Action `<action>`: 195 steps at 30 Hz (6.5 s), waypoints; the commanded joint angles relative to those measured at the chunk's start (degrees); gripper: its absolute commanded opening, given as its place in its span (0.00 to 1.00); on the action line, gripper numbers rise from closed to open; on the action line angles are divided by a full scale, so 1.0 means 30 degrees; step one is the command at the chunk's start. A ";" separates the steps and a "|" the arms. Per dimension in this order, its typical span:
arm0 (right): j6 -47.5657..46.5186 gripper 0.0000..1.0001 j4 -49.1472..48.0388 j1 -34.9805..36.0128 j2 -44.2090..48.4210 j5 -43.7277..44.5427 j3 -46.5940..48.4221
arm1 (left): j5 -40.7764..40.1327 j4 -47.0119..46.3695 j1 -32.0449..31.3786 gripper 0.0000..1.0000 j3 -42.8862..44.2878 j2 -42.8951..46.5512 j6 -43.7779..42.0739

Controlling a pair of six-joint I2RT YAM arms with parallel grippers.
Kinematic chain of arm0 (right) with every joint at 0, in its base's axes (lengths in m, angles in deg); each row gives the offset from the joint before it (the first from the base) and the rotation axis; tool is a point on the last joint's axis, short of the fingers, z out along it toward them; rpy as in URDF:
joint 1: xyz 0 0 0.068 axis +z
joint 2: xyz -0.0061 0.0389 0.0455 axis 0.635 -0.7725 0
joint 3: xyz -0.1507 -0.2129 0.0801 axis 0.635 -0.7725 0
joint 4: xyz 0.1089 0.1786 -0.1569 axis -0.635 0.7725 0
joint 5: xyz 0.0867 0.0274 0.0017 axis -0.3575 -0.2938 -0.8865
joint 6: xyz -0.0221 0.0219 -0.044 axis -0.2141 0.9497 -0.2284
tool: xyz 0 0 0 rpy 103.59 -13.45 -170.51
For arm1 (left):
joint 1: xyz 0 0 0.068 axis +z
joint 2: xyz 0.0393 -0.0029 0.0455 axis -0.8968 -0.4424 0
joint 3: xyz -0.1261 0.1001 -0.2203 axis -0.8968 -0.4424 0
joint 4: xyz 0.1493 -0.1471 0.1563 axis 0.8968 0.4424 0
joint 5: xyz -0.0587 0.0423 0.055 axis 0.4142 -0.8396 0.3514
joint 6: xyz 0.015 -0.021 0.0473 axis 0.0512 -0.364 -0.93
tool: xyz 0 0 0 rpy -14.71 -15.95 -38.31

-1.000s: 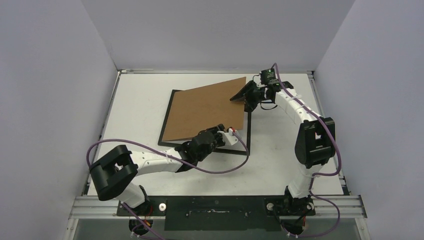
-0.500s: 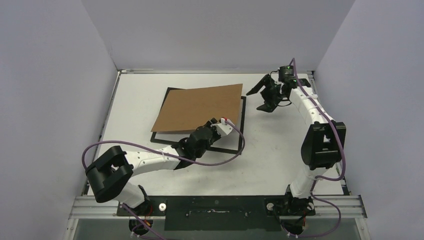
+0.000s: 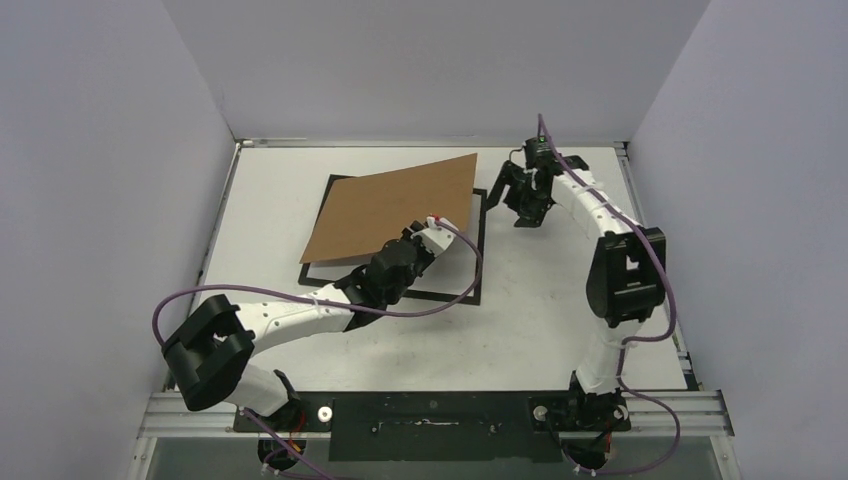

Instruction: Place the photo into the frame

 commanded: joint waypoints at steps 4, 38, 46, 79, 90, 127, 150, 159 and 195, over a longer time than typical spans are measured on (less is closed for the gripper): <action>-0.2008 0.81 -0.0595 0.1695 -0.3647 0.2897 0.2603 | -0.0141 0.0537 0.0605 0.18 0.0571 0.0713 0.2552; -0.2614 0.66 -0.3084 0.2625 -0.7079 0.4811 0.2843 | -0.0270 0.0509 0.0703 0.17 0.0125 0.1089 0.2879; -0.1717 0.73 -0.5100 0.2312 -0.5274 0.3053 0.1261 | -0.0294 0.0512 0.0698 0.17 0.0172 0.1089 0.2863; -0.2934 0.59 -0.4033 0.2928 -0.6715 0.5847 0.2623 | -0.0388 0.0502 0.0698 0.17 -0.0221 0.1440 0.2910; -0.2858 0.67 -0.5384 0.2886 -0.6052 0.4121 0.2106 | -0.0496 0.0529 0.0697 0.16 -0.0252 0.1469 0.2952; -0.0587 0.70 -0.4750 0.2011 -0.4570 0.2524 0.2007 | -0.0497 0.0649 0.0651 0.16 -0.0369 0.1553 0.2986; -0.1517 0.69 -0.1234 0.4558 -0.0924 0.2134 -0.3498 | -0.0308 0.0791 0.0670 0.16 -0.0611 0.1614 0.3383; -0.1346 0.45 -0.1161 0.5189 -0.1356 0.2876 -0.3868 | -0.0172 0.0904 0.0651 0.16 -0.0791 0.1733 0.3448; 0.0479 0.58 -0.2455 0.3856 0.0227 0.1520 -0.3510 | 0.0021 0.0964 0.0867 0.16 -0.0795 0.1625 0.3456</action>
